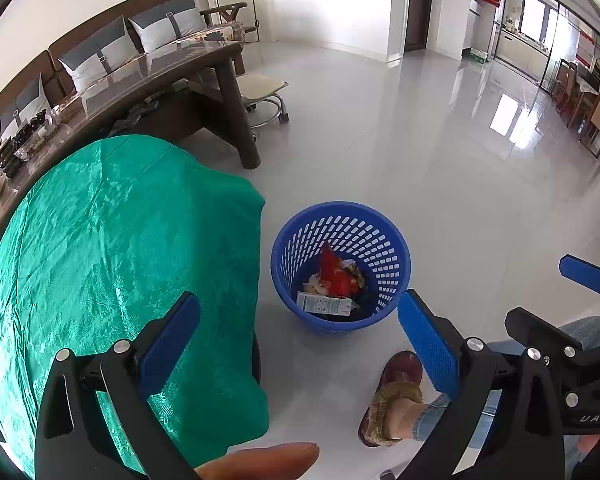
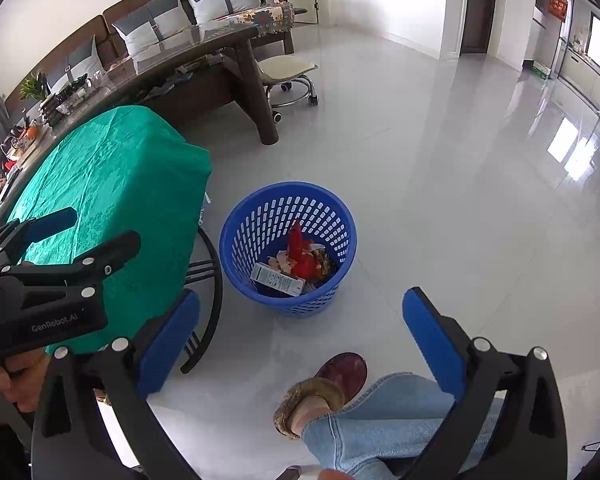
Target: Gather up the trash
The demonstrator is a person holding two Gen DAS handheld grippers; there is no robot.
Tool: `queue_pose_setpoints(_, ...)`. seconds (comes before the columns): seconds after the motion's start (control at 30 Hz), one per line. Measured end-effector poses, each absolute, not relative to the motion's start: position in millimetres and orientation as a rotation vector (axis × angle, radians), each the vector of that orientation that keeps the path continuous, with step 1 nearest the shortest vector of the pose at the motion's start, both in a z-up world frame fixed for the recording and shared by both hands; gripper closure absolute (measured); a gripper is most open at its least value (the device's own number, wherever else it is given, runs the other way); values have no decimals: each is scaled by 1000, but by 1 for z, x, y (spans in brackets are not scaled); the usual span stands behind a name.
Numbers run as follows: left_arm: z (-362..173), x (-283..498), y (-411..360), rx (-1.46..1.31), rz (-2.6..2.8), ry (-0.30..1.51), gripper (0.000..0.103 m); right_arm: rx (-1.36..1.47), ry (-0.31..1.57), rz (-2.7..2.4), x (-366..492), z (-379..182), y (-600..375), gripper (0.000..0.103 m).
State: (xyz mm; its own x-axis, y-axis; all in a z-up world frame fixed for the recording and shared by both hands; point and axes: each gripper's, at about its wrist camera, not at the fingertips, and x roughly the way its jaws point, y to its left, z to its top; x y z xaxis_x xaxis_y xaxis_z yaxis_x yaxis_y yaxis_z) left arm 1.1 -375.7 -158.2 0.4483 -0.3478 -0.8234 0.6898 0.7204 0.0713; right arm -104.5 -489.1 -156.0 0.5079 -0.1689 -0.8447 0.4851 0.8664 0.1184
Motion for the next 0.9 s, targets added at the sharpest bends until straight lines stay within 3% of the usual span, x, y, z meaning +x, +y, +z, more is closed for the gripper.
queue_pose_setpoints(0.9, -161, 1, -375, 433, -663, 897, 5, 369, 970, -406, -105, -159, -488, 5)
